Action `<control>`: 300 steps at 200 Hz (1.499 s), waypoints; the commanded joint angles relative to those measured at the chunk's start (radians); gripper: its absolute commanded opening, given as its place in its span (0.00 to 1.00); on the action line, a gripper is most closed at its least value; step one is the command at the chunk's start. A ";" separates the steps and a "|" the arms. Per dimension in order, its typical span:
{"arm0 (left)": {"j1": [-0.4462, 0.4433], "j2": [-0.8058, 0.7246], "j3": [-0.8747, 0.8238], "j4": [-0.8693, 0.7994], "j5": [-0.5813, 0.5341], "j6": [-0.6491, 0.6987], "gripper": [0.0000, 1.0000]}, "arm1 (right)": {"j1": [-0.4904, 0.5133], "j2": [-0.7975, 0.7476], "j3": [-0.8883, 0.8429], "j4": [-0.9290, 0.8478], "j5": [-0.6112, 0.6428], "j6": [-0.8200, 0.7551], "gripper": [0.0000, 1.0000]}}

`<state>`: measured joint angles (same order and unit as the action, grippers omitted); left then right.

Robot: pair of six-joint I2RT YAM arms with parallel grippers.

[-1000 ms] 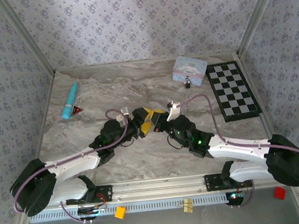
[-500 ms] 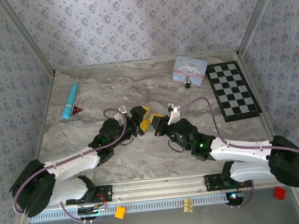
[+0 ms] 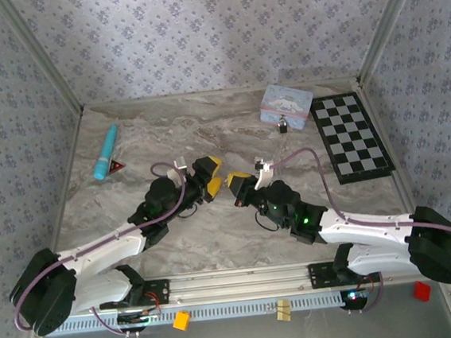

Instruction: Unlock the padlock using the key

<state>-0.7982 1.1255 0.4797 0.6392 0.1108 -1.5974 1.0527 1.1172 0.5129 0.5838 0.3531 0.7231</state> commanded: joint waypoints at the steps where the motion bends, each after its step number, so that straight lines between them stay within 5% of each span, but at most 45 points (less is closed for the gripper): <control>1: 0.003 -0.015 0.028 -0.007 -0.003 0.018 0.86 | 0.005 -0.017 0.010 0.059 -0.008 -0.025 0.00; 86: -0.019 0.006 0.026 0.034 -0.005 0.007 0.83 | -0.029 0.103 0.038 0.186 -0.075 -0.028 0.00; 170: -0.011 -0.023 0.016 0.004 -0.026 0.023 0.77 | -0.015 0.057 -0.029 0.120 -0.030 -0.006 0.00; 218: -0.005 -0.031 0.023 -0.019 -0.028 0.039 0.58 | 0.001 0.038 -0.037 0.089 -0.010 -0.002 0.00; 300: -0.005 -0.016 0.031 -0.056 -0.031 0.039 0.44 | -0.007 0.038 -0.008 0.080 -0.026 -0.019 0.00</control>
<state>-0.8066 1.1137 0.4797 0.5934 0.0883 -1.5688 1.0477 1.1648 0.4866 0.6689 0.3176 0.7166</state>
